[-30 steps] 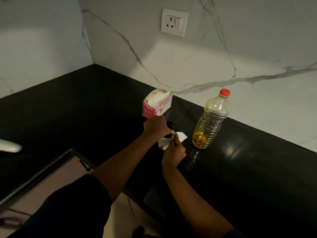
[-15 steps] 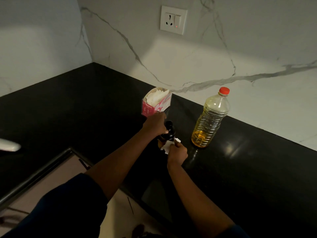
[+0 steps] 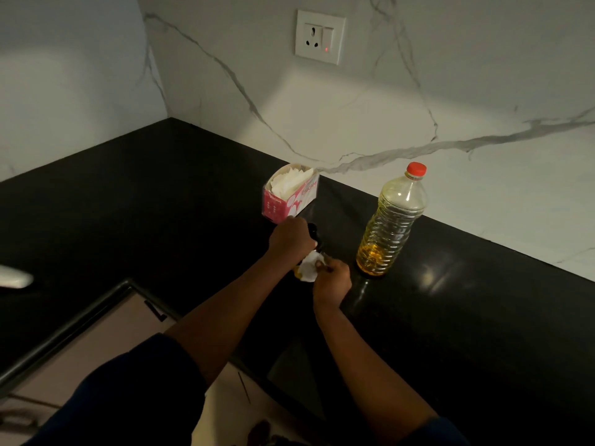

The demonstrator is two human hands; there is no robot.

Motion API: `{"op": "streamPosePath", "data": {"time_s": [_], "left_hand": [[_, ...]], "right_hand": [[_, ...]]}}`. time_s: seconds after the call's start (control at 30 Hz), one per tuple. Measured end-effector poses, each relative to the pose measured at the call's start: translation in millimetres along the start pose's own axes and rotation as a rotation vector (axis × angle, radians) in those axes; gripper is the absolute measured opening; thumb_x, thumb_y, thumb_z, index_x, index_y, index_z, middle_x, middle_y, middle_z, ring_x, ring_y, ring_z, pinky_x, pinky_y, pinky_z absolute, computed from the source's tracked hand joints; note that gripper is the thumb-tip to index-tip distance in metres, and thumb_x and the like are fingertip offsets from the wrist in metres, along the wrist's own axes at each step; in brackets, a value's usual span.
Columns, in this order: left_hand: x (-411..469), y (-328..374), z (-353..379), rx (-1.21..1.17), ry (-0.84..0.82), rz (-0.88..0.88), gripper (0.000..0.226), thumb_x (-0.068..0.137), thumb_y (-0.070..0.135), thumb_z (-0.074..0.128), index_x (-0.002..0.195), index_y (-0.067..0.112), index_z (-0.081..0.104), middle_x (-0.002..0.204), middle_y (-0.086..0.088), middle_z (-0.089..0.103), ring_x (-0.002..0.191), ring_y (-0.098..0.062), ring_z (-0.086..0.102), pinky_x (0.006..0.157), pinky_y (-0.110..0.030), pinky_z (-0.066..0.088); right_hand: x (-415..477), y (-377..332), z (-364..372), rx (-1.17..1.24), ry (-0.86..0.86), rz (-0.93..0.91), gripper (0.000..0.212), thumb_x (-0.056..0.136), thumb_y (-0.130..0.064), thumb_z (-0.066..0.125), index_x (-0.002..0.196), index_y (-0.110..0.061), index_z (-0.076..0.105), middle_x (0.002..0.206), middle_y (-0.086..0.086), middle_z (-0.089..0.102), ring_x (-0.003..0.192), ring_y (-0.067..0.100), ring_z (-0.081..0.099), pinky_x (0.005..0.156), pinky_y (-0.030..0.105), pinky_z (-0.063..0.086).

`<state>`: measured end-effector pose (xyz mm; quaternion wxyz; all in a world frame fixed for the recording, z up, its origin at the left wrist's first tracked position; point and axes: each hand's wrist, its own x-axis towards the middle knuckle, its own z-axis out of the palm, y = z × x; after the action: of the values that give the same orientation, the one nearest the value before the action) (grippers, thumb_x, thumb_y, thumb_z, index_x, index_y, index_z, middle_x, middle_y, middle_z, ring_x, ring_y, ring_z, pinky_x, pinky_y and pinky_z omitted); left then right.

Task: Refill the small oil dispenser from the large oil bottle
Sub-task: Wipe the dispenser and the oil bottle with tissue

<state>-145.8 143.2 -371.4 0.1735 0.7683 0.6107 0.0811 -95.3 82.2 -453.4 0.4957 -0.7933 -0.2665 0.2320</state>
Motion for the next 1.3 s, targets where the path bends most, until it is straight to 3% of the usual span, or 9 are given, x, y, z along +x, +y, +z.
{"op": "streamPosePath", "data": {"time_s": [0.13,0.27,0.47,0.7,0.87,1.07,1.13,1.23,1.3], "left_hand": [[-4,1,-2,0.010,0.011,-0.040,0.042,0.084,0.035,0.064,0.115,0.009,0.053,0.112,-0.009,0.060,0.100,-0.020,0.060,0.071,-0.025,0.043],[-4,2,-6,0.003,-0.004,-0.033,0.049,0.082,0.040,0.065,0.116,0.008,0.051,0.112,-0.009,0.060,0.101,-0.021,0.059,0.070,-0.025,0.041],[-6,4,-6,0.028,-0.002,-0.047,0.049,0.082,0.044,0.064,0.113,0.009,0.051,0.106,-0.007,0.060,0.090,-0.018,0.058,0.066,-0.024,0.041],[-6,4,-7,0.044,-0.018,-0.077,0.051,0.081,0.047,0.065,0.114,0.010,0.050,0.110,-0.009,0.060,0.099,-0.021,0.059,0.069,-0.027,0.042],[-5,3,-5,0.032,-0.010,-0.074,0.055,0.078,0.051,0.065,0.113,0.010,0.052,0.109,-0.009,0.061,0.100,-0.023,0.060,0.071,-0.029,0.044],[-3,2,-4,0.086,0.009,-0.081,0.059,0.076,0.060,0.062,0.108,0.012,0.053,0.108,-0.008,0.062,0.098,-0.022,0.060,0.070,-0.029,0.043],[-1,1,-7,0.120,-0.030,-0.061,0.064,0.074,0.061,0.063,0.112,0.011,0.051,0.110,-0.009,0.060,0.101,-0.024,0.059,0.074,-0.030,0.044],[5,-3,-21,0.134,-0.167,-0.048,0.073,0.072,0.062,0.065,0.118,0.009,0.046,0.117,-0.011,0.056,0.109,-0.027,0.055,0.081,-0.033,0.044],[11,-8,-27,0.091,-0.269,-0.064,0.077,0.073,0.055,0.068,0.126,0.006,0.042,0.126,-0.013,0.051,0.118,-0.030,0.050,0.092,-0.037,0.042]], "right_hand": [[-15,16,8,-0.013,-0.063,0.062,0.029,0.090,-0.004,0.055,0.119,-0.005,0.062,0.118,0.010,0.065,0.106,0.022,0.061,0.094,0.030,0.049],[-20,3,6,0.054,0.032,0.013,0.033,0.093,0.000,0.048,0.122,-0.008,0.060,0.113,0.011,0.067,0.100,0.023,0.063,0.083,0.027,0.049],[-7,-14,4,0.178,0.053,0.016,0.033,0.096,-0.005,0.045,0.126,-0.011,0.058,0.118,0.010,0.065,0.105,0.024,0.062,0.093,0.036,0.050],[-2,8,9,0.153,-0.112,0.299,0.051,0.088,0.005,0.032,0.129,-0.015,0.055,0.130,0.011,0.057,0.111,0.027,0.058,0.089,0.036,0.053],[-10,-4,10,0.236,0.037,0.237,0.040,0.093,0.002,0.037,0.124,-0.010,0.059,0.121,0.010,0.063,0.088,0.016,0.058,0.072,0.027,0.049],[2,-13,9,0.200,-0.030,0.165,0.038,0.096,-0.009,0.036,0.125,-0.016,0.059,0.126,0.007,0.060,0.112,0.024,0.057,0.095,0.040,0.049],[7,-9,9,0.167,-0.082,0.203,0.040,0.095,-0.010,0.033,0.121,-0.016,0.062,0.120,0.008,0.063,0.106,0.023,0.059,0.088,0.039,0.052],[8,-3,3,0.176,-0.122,0.262,0.038,0.095,-0.008,0.032,0.111,-0.010,0.066,0.104,0.008,0.065,0.085,0.017,0.059,0.060,0.022,0.046],[4,-1,4,0.207,-0.116,0.309,0.037,0.096,-0.007,0.034,0.115,-0.011,0.064,0.105,0.007,0.064,0.085,0.017,0.058,0.067,0.024,0.049]]}}
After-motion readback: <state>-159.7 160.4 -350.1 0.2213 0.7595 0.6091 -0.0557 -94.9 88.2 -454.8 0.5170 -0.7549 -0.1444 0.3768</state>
